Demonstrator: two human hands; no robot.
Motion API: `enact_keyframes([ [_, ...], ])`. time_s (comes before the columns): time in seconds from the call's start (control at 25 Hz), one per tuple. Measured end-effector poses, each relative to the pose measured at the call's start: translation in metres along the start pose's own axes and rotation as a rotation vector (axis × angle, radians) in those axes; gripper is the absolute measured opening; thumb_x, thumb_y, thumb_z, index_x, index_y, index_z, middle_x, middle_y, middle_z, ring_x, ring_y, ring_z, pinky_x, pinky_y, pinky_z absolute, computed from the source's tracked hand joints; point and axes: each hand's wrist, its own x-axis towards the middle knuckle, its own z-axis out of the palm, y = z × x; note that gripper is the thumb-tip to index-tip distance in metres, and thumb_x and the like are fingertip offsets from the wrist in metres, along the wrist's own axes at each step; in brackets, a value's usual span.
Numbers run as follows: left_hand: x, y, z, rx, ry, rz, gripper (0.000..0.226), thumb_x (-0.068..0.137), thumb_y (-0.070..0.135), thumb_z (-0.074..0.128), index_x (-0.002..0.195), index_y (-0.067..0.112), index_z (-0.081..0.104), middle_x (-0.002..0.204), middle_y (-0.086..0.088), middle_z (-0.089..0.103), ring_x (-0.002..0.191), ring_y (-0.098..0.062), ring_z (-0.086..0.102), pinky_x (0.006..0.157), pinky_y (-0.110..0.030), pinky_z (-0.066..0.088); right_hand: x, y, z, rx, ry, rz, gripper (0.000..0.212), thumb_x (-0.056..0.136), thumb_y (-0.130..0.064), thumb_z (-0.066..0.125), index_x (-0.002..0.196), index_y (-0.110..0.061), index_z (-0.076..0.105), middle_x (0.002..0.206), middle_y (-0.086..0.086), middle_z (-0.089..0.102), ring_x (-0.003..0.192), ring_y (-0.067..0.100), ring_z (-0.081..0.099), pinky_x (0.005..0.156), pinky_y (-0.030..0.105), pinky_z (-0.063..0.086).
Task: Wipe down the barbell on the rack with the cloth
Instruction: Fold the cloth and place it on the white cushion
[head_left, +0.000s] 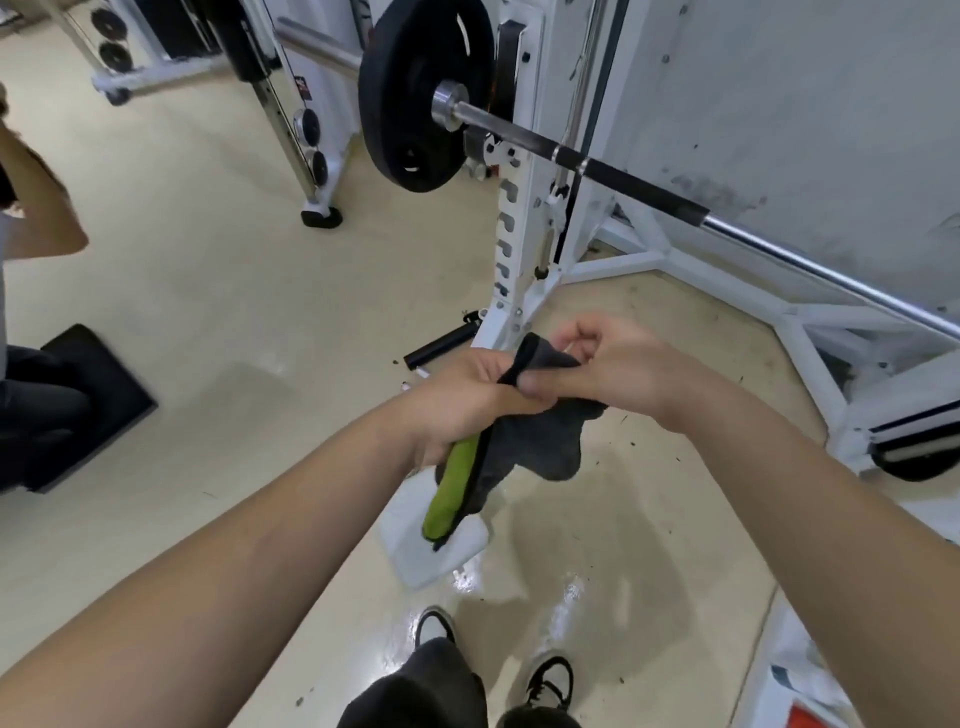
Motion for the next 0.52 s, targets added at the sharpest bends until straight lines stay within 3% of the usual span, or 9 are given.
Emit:
enact_keyframes([
  [0.12,0.003,-0.016,0.012,-0.173,0.001,-0.018,0.022,0.095,0.011,0.066,0.116,0.008,0.072,0.108,-0.015,0.078,0.098,-0.026,0.074,0.089,-0.038,0.061,0.002,0.072,-0.017,-0.140,-0.332,0.110,0.046,0.059,-0.037,0.096,0.097,-0.024,0.075,0.093,-0.007,0.077,0.091,0.016,0.073,0.080,0.030,0.059],
  [0.2,0.009,-0.030,0.015,-0.256,0.037,-0.005,0.026,0.093,0.020,0.063,0.114,0.007,0.069,0.102,-0.012,0.077,0.094,-0.023,0.074,0.087,-0.035,0.062,0.004,0.125,-0.008,-0.248,-0.363,0.180,0.033,0.064,-0.022,0.095,0.092,-0.021,0.077,0.092,-0.004,0.079,0.094,0.017,0.073,0.087,0.030,0.056],
  [0.32,0.015,-0.059,0.002,-0.242,0.154,0.020,0.031,0.099,0.033,0.058,0.114,0.008,0.067,0.102,-0.010,0.077,0.096,-0.021,0.074,0.085,-0.032,0.062,0.012,0.189,0.008,-0.141,-0.246,0.227,0.021,0.076,-0.021,0.087,0.094,-0.019,0.077,0.093,-0.001,0.079,0.092,0.015,0.072,0.082,0.027,0.053],
  [0.44,0.024,-0.113,-0.039,-0.111,0.339,0.042,0.028,0.105,0.037,0.056,0.109,0.013,0.069,0.104,-0.004,0.076,0.098,-0.019,0.071,0.091,-0.036,0.057,0.035,0.233,0.030,0.316,-0.063,0.249,0.025,0.085,-0.014,0.075,0.110,-0.015,0.074,0.107,0.003,0.078,0.105,0.021,0.072,0.099,0.038,0.052],
  [0.52,0.033,-0.167,-0.077,0.105,0.398,0.071,0.033,0.100,0.040,0.062,0.106,0.007,0.068,0.100,-0.008,0.071,0.091,-0.022,0.066,0.087,-0.043,0.052,0.063,0.261,0.060,0.491,0.066,0.227,0.030,0.085,-0.013,0.071,0.115,-0.010,0.071,0.113,0.009,0.075,0.109,0.029,0.070,0.097,0.046,0.050],
])
